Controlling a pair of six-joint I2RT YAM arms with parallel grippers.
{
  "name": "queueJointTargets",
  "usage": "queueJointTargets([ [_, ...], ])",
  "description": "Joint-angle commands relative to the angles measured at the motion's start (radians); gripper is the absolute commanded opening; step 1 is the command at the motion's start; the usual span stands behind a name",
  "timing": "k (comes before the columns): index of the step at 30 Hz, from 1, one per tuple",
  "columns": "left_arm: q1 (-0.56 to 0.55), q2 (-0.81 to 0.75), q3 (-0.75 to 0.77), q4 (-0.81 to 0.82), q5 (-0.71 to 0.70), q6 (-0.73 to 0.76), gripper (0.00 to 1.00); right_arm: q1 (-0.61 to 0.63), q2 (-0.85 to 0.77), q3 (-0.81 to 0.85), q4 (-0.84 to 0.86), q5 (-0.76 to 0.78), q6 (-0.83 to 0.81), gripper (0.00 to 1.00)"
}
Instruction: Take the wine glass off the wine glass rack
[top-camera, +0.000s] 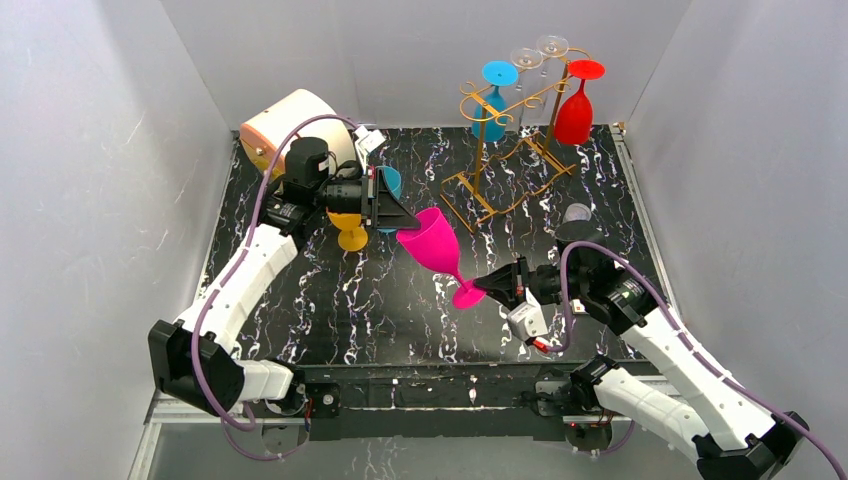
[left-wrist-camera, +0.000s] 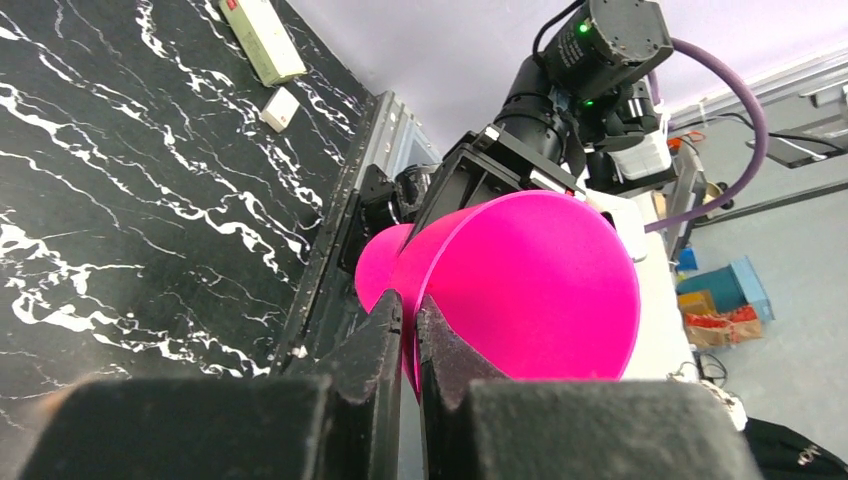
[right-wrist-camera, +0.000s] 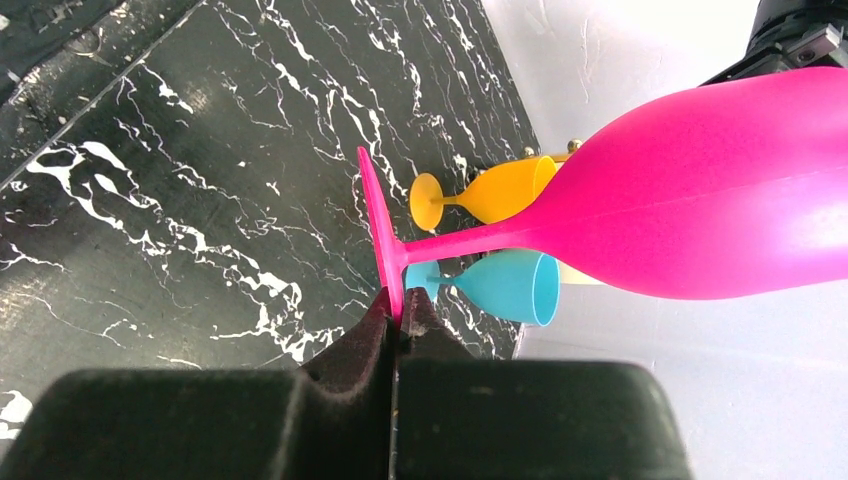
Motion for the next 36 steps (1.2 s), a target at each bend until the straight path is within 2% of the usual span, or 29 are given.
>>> queueJointTargets([
  [1,-0.013,-0.08,0.029,-0.006,0.002,0.037,0.0,0.004,0.001,0.033,-0.014,0.03,0.021,0.01],
  [4,-0.013,-0.076,0.052,-0.049,-0.017,0.045,0.0,0.004,-0.005,0.037,-0.014,0.02,0.04,0.01],
  [7,-0.013,-0.07,0.054,-0.109,-0.059,0.082,0.0,0.005,0.016,0.074,-0.025,-0.014,0.13,0.01],
  [10,-0.012,-0.07,0.045,-0.166,-0.132,0.12,0.0,0.006,0.044,0.119,-0.081,-0.014,0.152,0.1],
  [15,-0.013,-0.069,0.048,-0.202,-0.189,0.136,0.0,0.008,0.029,0.112,-0.055,-0.012,0.23,0.25],
  [19,-0.013,-0.066,0.062,-0.244,-0.209,0.148,0.0,0.007,0.028,0.107,-0.056,-0.038,0.233,0.49],
  [25,-0.013,-0.039,0.081,-0.329,-0.277,0.19,0.0,0.008,0.028,0.103,-0.041,-0.035,0.245,0.67],
  [26,-0.012,-0.039,0.087,-0.344,-0.293,0.205,0.0,0.007,0.027,0.101,-0.041,-0.032,0.248,0.94],
  [27,-0.012,-0.041,0.093,-0.361,-0.309,0.218,0.0,0.007,0.024,0.098,-0.038,-0.025,0.256,0.98],
  [32,-0.012,-0.06,0.111,-0.487,-0.453,0.32,0.0,0.007,0.0,0.065,0.048,0.013,0.402,0.99],
  [36,-0.012,-0.09,0.06,-0.558,-0.639,0.373,0.0,0.008,-0.029,0.027,0.133,0.026,0.523,0.99],
])
